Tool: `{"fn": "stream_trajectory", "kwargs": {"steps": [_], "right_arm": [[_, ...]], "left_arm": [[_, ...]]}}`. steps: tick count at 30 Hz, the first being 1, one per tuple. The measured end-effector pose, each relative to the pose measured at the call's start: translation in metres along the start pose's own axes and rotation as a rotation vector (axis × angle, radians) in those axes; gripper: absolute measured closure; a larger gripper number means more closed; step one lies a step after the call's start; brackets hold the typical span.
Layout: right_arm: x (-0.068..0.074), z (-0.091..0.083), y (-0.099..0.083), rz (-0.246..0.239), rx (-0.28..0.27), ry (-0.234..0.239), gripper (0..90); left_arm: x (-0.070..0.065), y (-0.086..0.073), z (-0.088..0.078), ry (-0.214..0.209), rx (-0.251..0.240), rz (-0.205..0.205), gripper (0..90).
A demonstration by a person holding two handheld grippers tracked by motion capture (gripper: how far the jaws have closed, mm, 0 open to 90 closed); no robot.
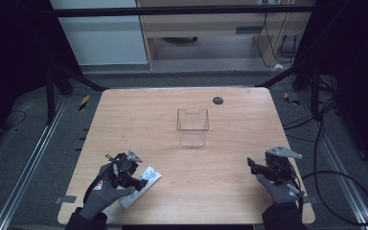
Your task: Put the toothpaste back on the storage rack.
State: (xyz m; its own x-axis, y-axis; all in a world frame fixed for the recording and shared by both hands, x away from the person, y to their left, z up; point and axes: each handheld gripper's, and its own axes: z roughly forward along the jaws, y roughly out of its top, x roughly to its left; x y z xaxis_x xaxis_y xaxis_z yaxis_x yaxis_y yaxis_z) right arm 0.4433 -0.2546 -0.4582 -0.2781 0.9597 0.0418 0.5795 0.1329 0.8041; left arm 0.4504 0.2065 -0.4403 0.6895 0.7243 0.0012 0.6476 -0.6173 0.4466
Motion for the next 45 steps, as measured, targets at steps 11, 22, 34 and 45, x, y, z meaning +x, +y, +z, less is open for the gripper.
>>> {"fn": "stream_trajectory", "kwargs": {"steps": [11, 22, 34, 45], "right_arm": [[0.000, 0.001, 0.000, -0.004, 0.005, 0.003, 27.4], [0.000, 0.002, 0.000, -0.008, 0.014, 0.006, 27.2], [0.000, 0.003, 0.000, -0.010, 0.016, 0.006, 27.1], [0.001, 0.003, 0.000, -0.009, 0.017, 0.005, 27.1]], "left_arm": [[-0.003, 0.003, 0.011, -0.010, 0.043, -0.002, 34.8], [-0.003, 0.004, 0.022, -0.020, 0.083, -0.001, 35.9], [-0.005, 0.005, 0.029, -0.011, 0.116, -0.001, 38.0], [-0.006, 0.006, 0.035, -0.004, 0.141, -0.002, 38.9]]}}
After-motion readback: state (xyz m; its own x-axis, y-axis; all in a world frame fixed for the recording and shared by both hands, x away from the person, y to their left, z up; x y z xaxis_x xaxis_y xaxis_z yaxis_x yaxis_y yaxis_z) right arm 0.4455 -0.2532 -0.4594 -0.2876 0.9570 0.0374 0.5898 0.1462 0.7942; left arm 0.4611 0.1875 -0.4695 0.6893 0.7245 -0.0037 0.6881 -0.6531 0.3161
